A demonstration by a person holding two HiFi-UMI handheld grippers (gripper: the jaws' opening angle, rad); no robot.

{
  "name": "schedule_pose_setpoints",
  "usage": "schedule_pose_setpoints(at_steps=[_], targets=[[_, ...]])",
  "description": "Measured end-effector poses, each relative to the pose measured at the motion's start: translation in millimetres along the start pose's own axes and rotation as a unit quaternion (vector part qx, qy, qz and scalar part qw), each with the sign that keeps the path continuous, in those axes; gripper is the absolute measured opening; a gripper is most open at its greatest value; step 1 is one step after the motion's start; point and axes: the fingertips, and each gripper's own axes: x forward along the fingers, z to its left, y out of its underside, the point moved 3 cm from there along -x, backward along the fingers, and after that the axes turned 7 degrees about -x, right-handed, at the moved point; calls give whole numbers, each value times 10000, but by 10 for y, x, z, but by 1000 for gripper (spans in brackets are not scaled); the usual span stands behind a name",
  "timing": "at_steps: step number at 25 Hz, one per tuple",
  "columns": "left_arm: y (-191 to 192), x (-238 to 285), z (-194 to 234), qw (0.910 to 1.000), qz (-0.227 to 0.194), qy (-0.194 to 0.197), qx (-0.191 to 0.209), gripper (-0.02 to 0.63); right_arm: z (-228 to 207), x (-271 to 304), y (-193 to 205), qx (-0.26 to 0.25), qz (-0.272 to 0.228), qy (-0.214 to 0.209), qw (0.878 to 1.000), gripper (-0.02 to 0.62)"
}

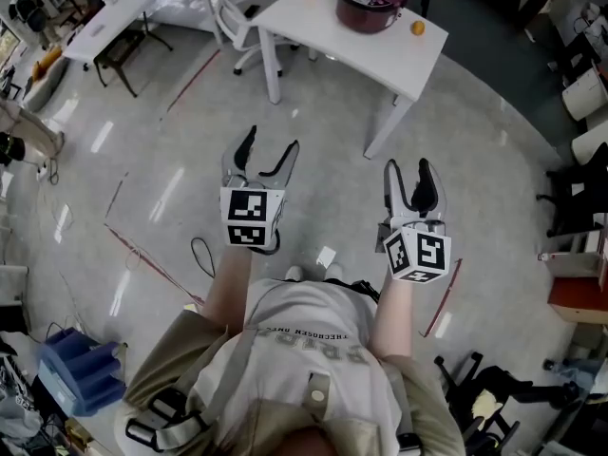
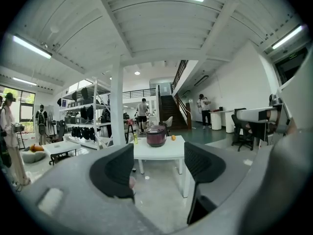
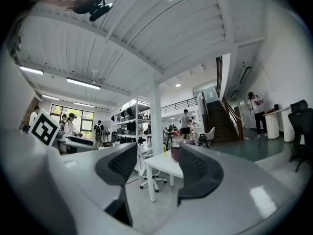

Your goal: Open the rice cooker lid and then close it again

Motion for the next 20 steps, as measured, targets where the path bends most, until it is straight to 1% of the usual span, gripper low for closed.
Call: schedule_pose_setpoints(at_steps=[1,5,10,15,20], targets=[[-2,-20,8,10000,0,29,1,339,15,-16,13,41,-1,10,10000,256],[41,-167,93,9997,128,61,174,341,90,-100,72,263,-22,118,9996,278],[194,-193,264,9993,340,50,166,341,141,-154,95,139,-14,383,9992,279],[254,-137,246,9990,420,38,119,341,87,-126,124,45,152,356,9992,279],[273,111,293,9989,451,-37,146,341,-16,150,233,43,213,256,9994,279]])
